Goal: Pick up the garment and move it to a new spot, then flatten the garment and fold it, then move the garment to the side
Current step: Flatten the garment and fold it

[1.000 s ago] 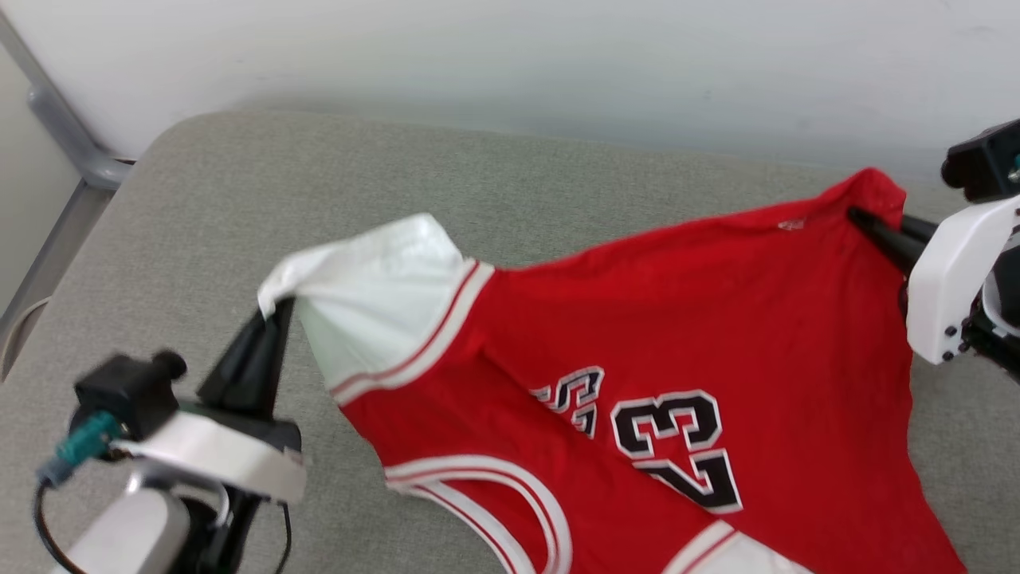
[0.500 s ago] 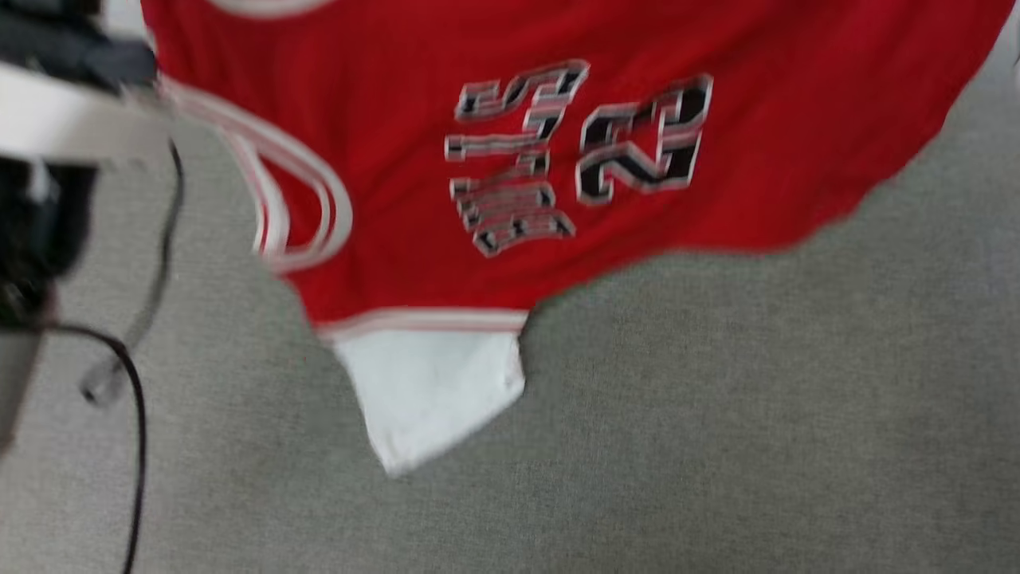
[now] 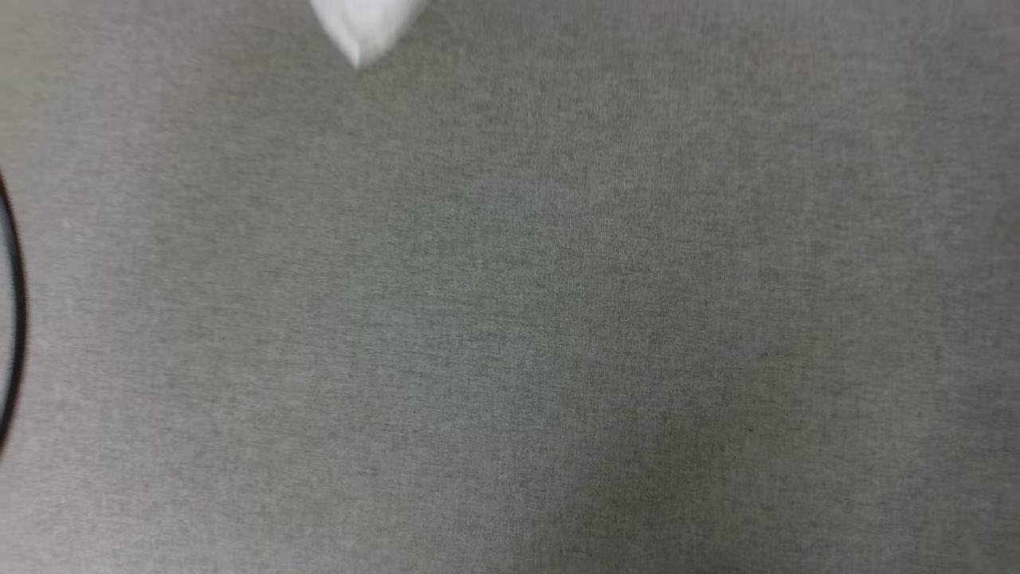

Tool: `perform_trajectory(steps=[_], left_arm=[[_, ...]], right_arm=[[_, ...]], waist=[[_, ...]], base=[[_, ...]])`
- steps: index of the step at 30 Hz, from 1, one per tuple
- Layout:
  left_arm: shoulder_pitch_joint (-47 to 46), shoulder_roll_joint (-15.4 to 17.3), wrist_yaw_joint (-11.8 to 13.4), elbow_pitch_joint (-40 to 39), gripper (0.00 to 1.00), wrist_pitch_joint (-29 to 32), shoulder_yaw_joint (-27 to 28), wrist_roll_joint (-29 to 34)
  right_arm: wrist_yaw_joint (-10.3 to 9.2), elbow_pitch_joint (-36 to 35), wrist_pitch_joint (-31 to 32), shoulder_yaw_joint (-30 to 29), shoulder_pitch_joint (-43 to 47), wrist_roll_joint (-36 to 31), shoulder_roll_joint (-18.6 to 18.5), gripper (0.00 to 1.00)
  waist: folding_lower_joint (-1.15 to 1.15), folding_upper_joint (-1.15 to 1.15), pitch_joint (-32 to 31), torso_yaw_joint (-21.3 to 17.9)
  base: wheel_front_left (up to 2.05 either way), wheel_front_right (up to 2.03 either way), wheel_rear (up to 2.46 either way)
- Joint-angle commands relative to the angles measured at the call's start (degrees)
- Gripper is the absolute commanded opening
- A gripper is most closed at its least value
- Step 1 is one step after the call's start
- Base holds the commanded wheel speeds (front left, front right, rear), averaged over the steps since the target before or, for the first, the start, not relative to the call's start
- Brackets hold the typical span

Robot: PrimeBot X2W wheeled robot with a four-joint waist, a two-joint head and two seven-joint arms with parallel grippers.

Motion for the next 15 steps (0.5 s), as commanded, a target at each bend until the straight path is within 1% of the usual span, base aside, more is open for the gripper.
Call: perform_trajectory(steps=[1, 7, 8, 11, 15], left_arm=[[-3.4, -0.5, -0.6, 1.6, 0.0, -0.5, -0.3, 0.5], [-12.3, -2.5, -1.9, 9.7, 0.0, -2.5, -1.5, 0.7], [-12.3, -2.5, -1.9, 9.7, 0.0, -2.5, -1.5, 0.7], [-13.0, -3.3, -2.3, 13.1, 0.0, -4.0, -2.4, 0.5], [-10.7, -3.7, -2.7, 16.3, 0.0, -6.5, -3.8, -0.3]], right_arm=[[-0.09, 1.8, -1.2, 0.1, -3.0, -0.6, 0.9, 0.0], [-0.09, 11.1, -5.6, 1.7, -12.3, -2.4, 1.9, 0.0], [-0.09, 11.1, -5.6, 1.7, -12.3, -2.4, 1.9, 0.0], [-0.09, 15.1, -7.8, 2.9, -14.6, -2.7, 2.0, 0.0], [-0.09, 19.5, -10.6, 4.3, -14.1, -1.4, 1.8, 0.0]], waist=[[-0.02, 0.0, 1.9, -0.3], [-0.02, 0.0, 4.2, -0.2], [-0.02, 0.0, 4.2, -0.2], [-0.02, 0.0, 5.3, -0.2], [-0.02, 0.0, 6.7, -0.5]], base=[[0.0, 0.0, 0.0], [0.0, 0.0, 0.0], [0.0, 0.0, 0.0], [0.0, 0.0, 0.0], [0.0, 0.0, 0.0]])
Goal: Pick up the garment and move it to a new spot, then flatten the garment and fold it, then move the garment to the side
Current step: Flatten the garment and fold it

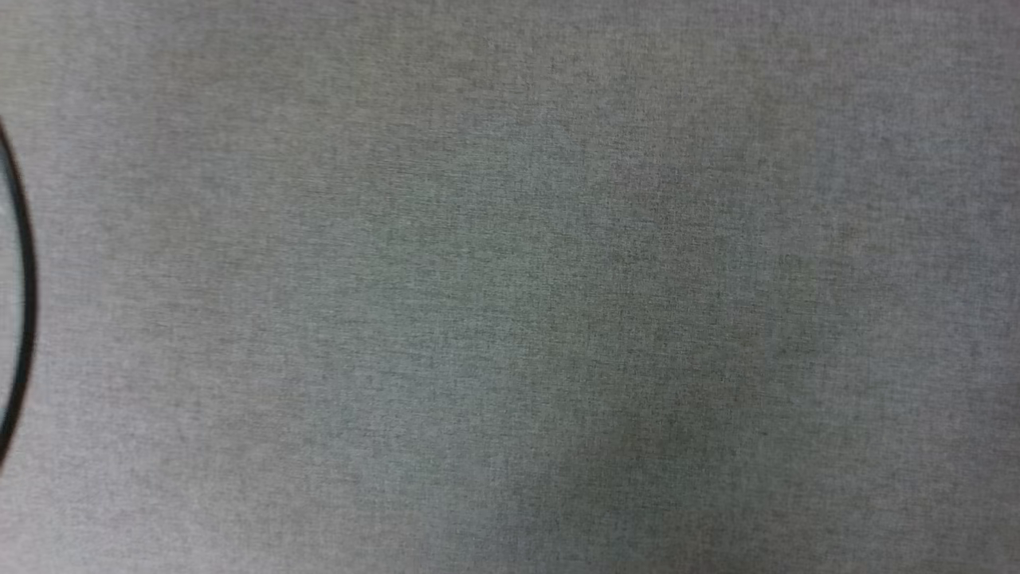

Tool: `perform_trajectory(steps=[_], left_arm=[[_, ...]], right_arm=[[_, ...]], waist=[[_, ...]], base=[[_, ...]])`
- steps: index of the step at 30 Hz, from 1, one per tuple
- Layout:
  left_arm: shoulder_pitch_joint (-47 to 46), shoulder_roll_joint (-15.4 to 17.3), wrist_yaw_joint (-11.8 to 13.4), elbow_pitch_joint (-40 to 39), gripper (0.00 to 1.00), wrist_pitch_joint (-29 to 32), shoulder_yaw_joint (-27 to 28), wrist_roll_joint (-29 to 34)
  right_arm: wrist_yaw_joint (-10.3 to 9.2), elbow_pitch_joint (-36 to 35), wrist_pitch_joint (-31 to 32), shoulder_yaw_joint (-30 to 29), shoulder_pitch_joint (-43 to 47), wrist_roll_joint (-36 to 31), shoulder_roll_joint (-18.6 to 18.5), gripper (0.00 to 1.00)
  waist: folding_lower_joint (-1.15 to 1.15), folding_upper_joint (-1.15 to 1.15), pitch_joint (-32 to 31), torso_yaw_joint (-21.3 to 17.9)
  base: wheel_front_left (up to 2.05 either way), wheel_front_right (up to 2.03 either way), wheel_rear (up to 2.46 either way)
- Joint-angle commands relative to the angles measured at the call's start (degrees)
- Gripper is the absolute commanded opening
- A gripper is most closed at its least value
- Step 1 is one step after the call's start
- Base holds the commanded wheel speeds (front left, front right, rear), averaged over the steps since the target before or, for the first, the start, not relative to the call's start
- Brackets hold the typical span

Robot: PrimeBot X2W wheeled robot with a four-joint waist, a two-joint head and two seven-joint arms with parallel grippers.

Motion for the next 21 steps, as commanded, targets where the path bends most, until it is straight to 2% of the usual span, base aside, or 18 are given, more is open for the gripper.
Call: perform_trajectory(steps=[1, 9, 15, 21], left_arm=[[1.3, 0.1, -0.2, 0.3, 0.0, -0.3, -0.3, -0.3], [11.5, -0.1, -0.3, 2.8, 0.0, -4.1, -2.0, -3.8], [23.0, -1.6, -0.3, 1.3, 0.0, -5.4, -0.1, -5.7], [38.3, -3.2, 1.2, -4.5, 0.0, -5.5, 4.5, -3.6]], right_arm=[[-0.09, 0.4, -0.5, 0.1, 0.8, 0.1, -0.2, 0.0], [-0.09, 7.5, -7.6, 1.1, 9.9, 5.2, 1.9, 0.0], [-0.09, 9.5, -12.6, 3.9, 19.7, 8.9, 2.7, 0.0], [-0.09, 7.8, -15.3, 8.2, 32.3, 13.1, 2.2, 0.0]], waist=[[-0.01, 0.0, 0.3, -0.2], [-0.01, 0.0, -0.4, -1.3], [-0.01, 0.0, -3.0, -1.3], [-0.01, 0.0, -8.1, -1.8]], base=[[0.0, 0.0, 0.0], [0.0, 0.0, 0.0], [0.0, 0.0, 0.0], [0.0, 0.0, 0.0]])
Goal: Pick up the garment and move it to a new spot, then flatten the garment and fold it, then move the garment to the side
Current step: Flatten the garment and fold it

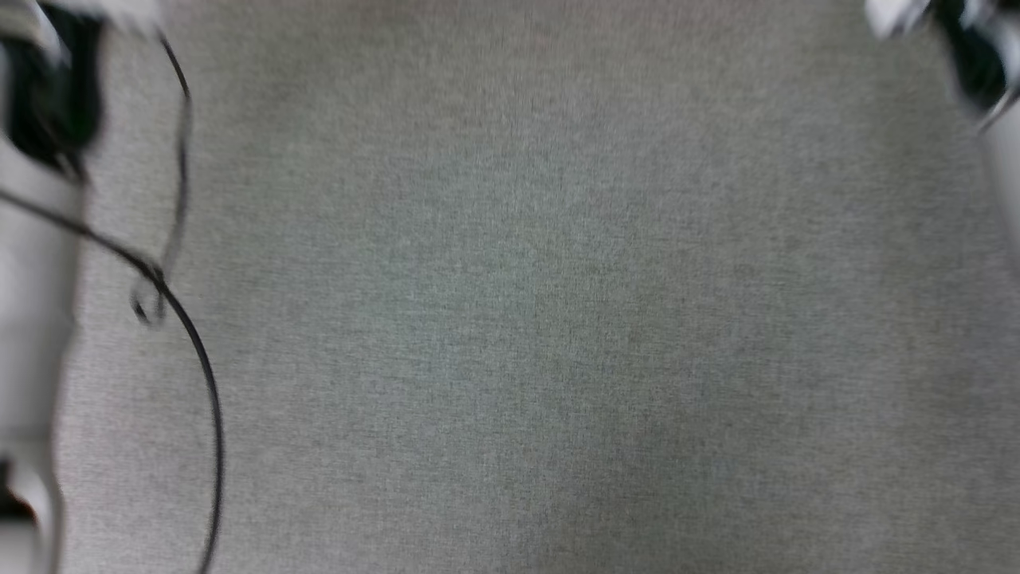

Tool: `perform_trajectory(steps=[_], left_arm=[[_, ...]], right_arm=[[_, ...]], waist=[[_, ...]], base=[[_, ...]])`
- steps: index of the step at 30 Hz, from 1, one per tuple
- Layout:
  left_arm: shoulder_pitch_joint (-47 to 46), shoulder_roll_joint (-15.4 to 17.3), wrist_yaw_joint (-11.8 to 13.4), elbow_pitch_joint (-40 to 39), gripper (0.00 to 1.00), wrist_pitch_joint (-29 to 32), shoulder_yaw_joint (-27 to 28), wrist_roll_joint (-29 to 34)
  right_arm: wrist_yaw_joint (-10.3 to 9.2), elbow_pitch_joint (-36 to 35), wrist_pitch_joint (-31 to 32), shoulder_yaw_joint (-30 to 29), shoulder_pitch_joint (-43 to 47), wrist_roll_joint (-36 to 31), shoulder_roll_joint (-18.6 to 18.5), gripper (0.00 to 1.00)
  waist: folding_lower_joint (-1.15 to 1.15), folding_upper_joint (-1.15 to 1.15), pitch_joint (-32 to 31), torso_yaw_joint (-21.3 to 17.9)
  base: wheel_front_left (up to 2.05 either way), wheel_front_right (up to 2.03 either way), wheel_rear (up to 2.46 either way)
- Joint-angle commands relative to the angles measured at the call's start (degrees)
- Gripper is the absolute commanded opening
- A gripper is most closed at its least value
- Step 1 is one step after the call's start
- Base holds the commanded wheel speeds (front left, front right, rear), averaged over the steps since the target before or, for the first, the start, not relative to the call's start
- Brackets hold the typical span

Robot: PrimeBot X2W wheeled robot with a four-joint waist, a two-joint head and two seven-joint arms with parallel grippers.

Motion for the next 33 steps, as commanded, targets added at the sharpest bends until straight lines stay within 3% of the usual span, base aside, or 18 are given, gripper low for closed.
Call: perform_trajectory(steps=[1, 13, 22, 33], left_arm=[[5.6, -0.9, 0.7, -2.0, 0.0, -0.3, 1.1, 1.3], [40.8, -7.1, 5.8, -17.8, 0.0, -0.3, 9.8, 4.4], [60.4, -9.0, 7.1, -21.5, 0.0, -0.2, 9.7, 4.3], [77.6, -12.0, 10.3, -23.9, 0.0, -0.2, 9.4, 1.1]], right_arm=[[-0.09, -1.0, -0.7, 1.4, 4.2, 1.1, -0.6, 0.0], [-0.09, -11.3, -0.2, 8.9, 31.1, 9.1, -6.5, 0.0], [-0.09, -18.4, 2.4, 10.6, 48.1, 12.9, -11.1, 0.0], [-0.09, -27.3, 6.3, 7.2, 66.7, 13.4, -14.4, 0.0]], waist=[[0.0, 0.0, -3.4, -0.2], [0.0, 0.0, -16.3, 0.5], [0.0, 0.0, -24.6, 0.6], [0.0, 0.0, -31.4, 1.0]], base=[[0.0, 0.0, 0.0], [0.0, 0.0, 0.0], [0.0, 0.0, 0.0], [0.0, 0.0, 0.0]])
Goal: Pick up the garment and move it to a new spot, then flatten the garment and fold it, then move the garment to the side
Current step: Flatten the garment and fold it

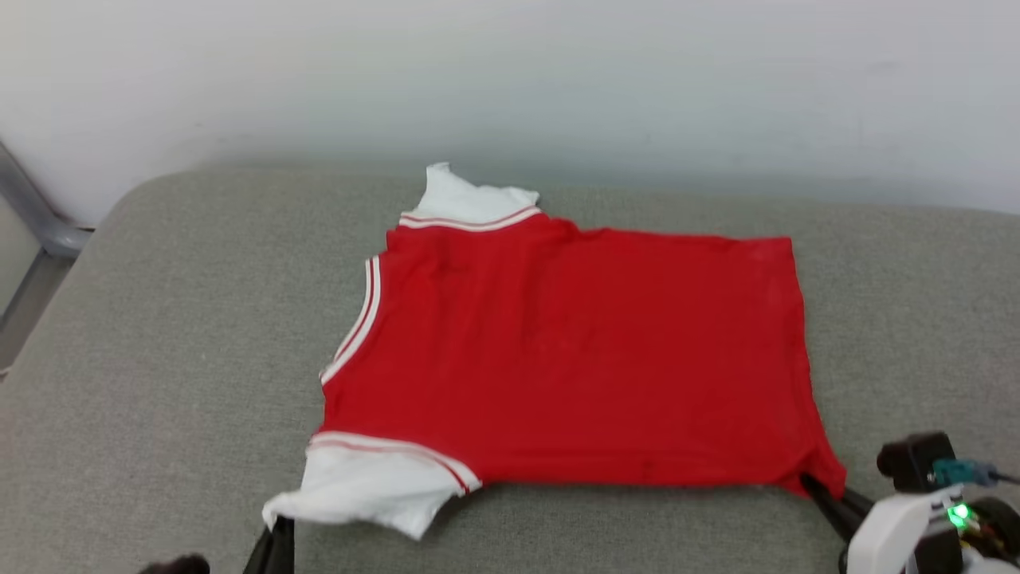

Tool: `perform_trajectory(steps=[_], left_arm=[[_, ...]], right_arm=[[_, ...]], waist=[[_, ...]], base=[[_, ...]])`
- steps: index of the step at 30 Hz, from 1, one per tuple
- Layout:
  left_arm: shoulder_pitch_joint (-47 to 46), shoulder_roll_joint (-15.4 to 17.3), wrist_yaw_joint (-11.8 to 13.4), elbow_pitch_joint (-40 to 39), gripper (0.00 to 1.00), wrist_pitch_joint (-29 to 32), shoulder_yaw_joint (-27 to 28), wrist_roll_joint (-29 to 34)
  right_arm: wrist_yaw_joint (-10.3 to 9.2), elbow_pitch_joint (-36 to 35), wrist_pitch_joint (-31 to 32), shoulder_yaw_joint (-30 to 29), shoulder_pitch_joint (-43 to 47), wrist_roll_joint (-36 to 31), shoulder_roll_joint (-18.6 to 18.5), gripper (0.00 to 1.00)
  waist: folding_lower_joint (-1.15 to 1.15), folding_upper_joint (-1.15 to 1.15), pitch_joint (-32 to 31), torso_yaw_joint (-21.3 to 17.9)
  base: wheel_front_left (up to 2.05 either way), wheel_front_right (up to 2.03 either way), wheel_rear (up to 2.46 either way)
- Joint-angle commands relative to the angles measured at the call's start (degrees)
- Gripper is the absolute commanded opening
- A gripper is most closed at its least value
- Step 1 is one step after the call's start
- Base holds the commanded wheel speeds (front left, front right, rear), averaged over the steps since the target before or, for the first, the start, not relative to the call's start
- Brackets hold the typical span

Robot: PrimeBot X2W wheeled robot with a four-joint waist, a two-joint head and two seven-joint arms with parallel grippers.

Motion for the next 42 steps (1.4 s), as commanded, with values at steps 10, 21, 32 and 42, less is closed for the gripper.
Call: perform_trajectory(steps=[10, 21, 32, 42], left_arm=[[7.7, -1.3, 0.6, -1.1, 0.0, 0.8, -1.1, -1.5], [2.2, 1.8, -1.1, 0.4, 0.0, 1.1, -2.1, 1.2], [-11.7, 6.0, -4.4, 2.5, 0.0, 5.5, -4.6, 4.9], [-26.4, 7.4, -8.7, 12.8, 0.0, 7.2, -5.6, 4.6]], right_arm=[[-0.09, -7.4, 3.2, -6.2, 13.4, -1.5, -1.3, 0.0], [-0.09, -11.8, 6.3, -10.2, 14.8, -3.1, 1.5, 0.0], [-0.09, -14.7, 9.5, -11.2, 9.5, -2.7, 2.7, 0.0], [-0.08, -11.0, 11.3, -9.8, -0.6, -3.9, 4.8, 0.0]], waist=[[0.02, 0.0, -2.4, 0.8], [0.02, 0.0, -2.0, 0.9], [0.02, 0.0, 1.5, -1.8], [0.02, 0.0, 8.7, -5.0]], base=[[0.0, 0.0, 0.0], [0.0, 0.0, 0.0], [0.0, 0.0, 0.0], [0.0, 0.0, 0.0]])
